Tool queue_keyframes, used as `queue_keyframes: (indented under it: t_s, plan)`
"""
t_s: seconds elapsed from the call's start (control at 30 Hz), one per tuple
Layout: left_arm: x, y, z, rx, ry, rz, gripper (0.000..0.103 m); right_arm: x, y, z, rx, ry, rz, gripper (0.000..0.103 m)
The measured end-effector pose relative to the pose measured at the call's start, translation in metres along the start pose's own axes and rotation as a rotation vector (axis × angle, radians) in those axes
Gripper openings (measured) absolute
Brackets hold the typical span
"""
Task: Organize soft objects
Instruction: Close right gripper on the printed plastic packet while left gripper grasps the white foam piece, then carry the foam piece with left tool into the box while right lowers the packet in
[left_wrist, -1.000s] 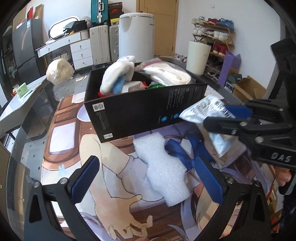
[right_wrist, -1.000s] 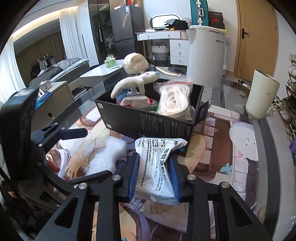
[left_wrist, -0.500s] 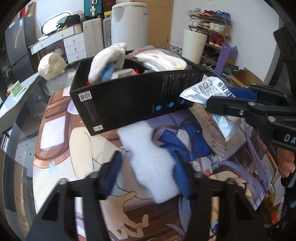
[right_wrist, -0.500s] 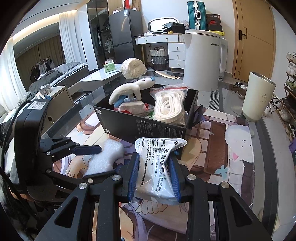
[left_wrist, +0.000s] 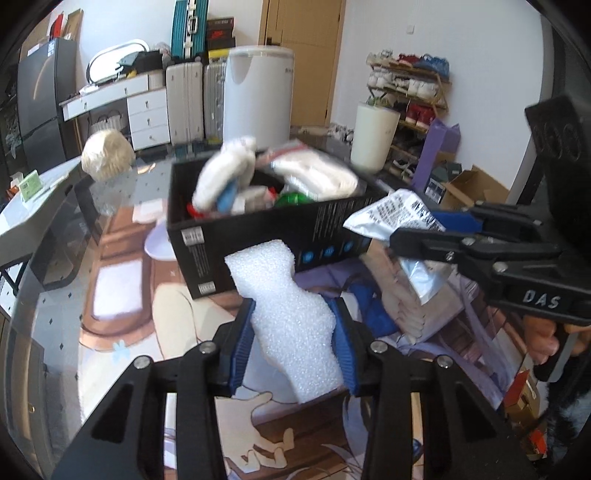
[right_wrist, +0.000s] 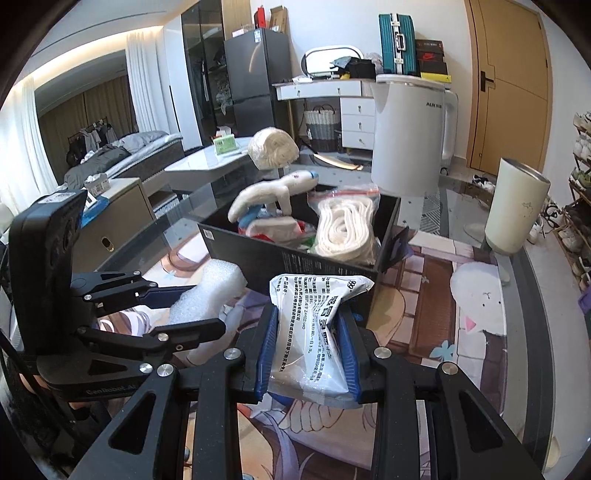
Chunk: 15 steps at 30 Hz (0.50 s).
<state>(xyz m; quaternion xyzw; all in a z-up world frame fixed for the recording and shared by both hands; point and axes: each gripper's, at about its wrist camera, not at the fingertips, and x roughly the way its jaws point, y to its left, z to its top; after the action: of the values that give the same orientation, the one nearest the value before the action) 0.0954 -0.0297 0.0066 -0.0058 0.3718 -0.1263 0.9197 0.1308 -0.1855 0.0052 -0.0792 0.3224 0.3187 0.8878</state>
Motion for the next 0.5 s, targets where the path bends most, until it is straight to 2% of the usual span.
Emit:
queue_keyframes:
  t_s: [0.27, 0.5]
  plan:
    - [-0.03, 0.01, 0.022, 0.006, -0.109, -0.007, 0.039, -0.012, 0.003, 0.009, 0.018, -0.08, -0.013, 0.032]
    - [-0.033, 0.029, 0.044, 0.0, -0.146, 0.011, 0.039, -0.003, 0.004, 0.023, 0.044, -0.111, -0.045, 0.032]
